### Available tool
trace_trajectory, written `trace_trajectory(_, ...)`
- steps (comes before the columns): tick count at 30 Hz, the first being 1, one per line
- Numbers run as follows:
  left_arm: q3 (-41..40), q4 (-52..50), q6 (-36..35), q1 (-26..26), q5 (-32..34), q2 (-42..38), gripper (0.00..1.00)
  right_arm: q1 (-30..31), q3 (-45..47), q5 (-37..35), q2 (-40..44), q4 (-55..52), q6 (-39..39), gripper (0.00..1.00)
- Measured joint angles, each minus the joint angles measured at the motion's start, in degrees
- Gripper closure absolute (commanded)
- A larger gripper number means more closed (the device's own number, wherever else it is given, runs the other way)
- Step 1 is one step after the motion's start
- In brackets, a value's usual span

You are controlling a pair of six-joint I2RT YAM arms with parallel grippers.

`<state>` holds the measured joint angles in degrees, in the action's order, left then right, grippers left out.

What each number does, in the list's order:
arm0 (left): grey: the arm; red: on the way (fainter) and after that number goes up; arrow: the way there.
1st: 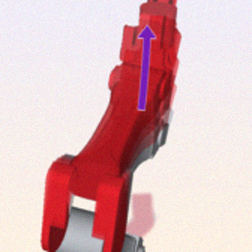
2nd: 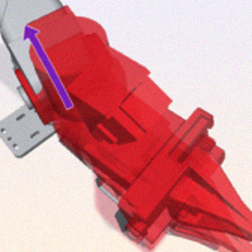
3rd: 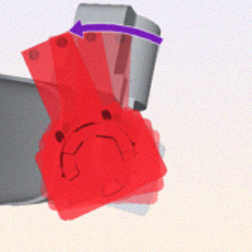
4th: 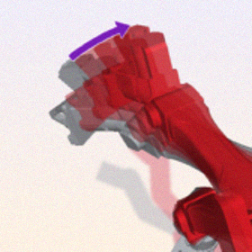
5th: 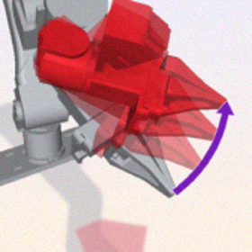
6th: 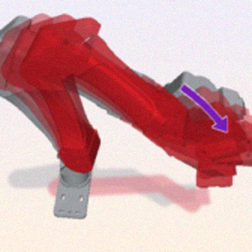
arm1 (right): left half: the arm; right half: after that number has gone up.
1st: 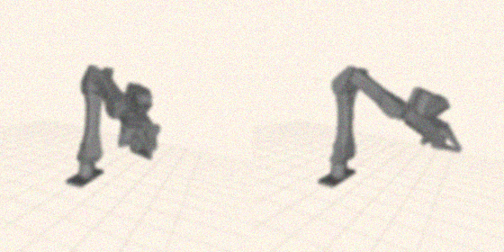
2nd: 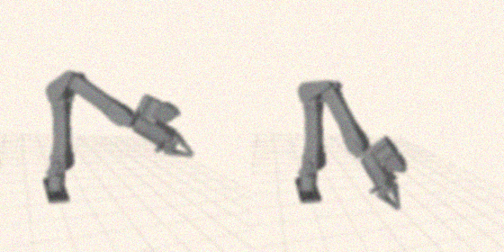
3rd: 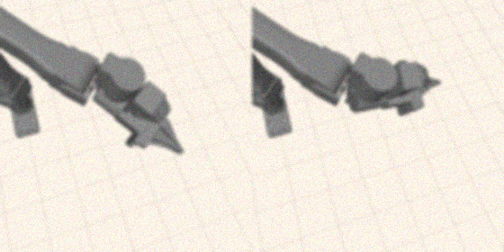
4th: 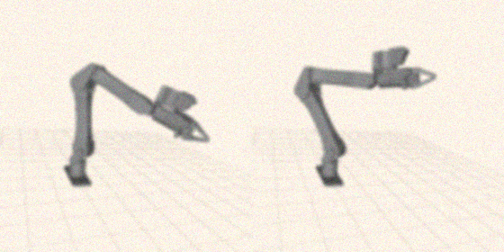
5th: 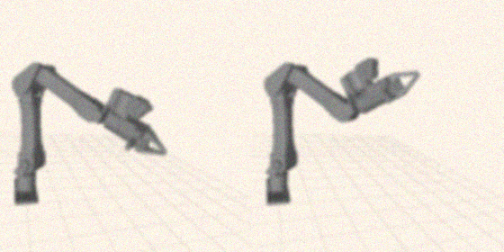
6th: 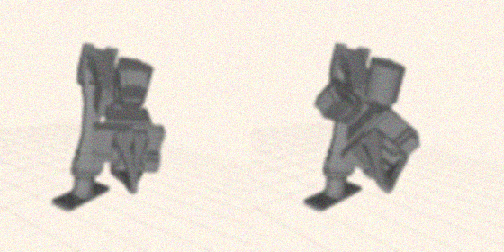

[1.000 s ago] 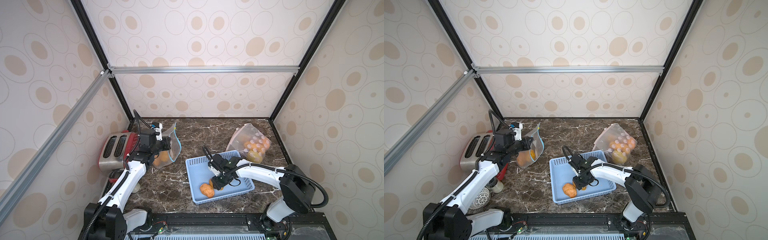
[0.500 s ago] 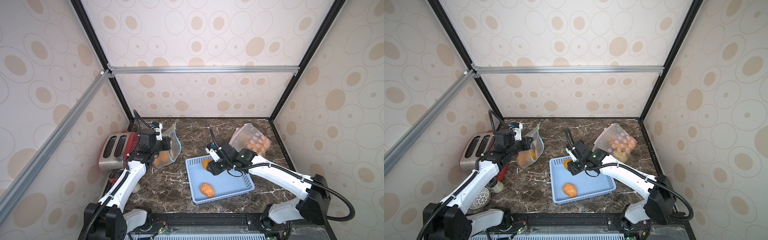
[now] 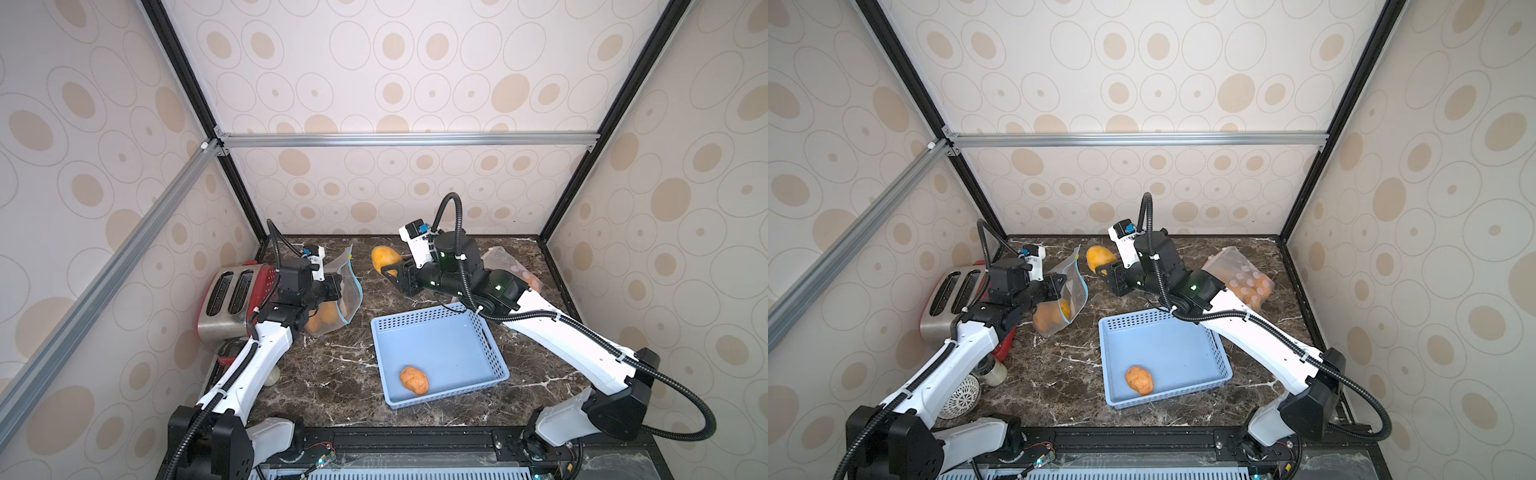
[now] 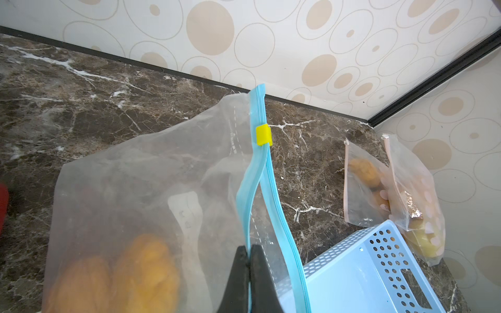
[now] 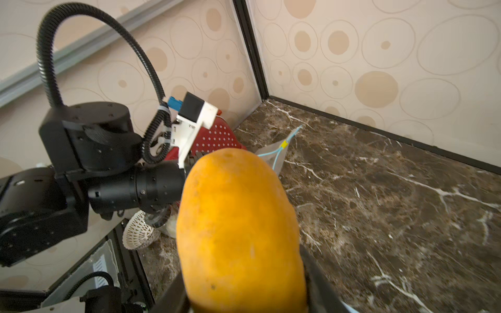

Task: Put the potatoes into a zipper bag and zip it
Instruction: Place the potato into the zipper food storage bag.

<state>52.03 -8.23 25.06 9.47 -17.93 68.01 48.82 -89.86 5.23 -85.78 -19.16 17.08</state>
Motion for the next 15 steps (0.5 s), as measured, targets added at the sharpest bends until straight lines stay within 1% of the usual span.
trace_trajectory(2,0.0,0.0,0.0,0.0,0.0,0.0,1.0,0.0,1.2,0.9,-0.5,3.0,0.1,0.63)
trace_trajectory(5,0.0,0.0,0.0,0.0,-0.2,-0.1,1.0,0.0,7.5,1.2,-0.1,9.6,0.6,0.64)
trace_trajectory(7,0.0,0.0,0.0,0.0,-0.2,-0.3,1.0,0.0,10.8,1.9,-0.7,11.7,0.6,0.64)
trace_trajectory(10,0.0,0.0,0.0,0.0,-0.2,-0.8,1.0,0.0,11.8,3.4,-2.7,13.4,0.4,0.65)
trace_trajectory(15,0.0,0.0,0.0,0.0,-0.2,-0.8,1.0,0.0,14.1,6.7,-4.8,20.7,0.6,0.66)
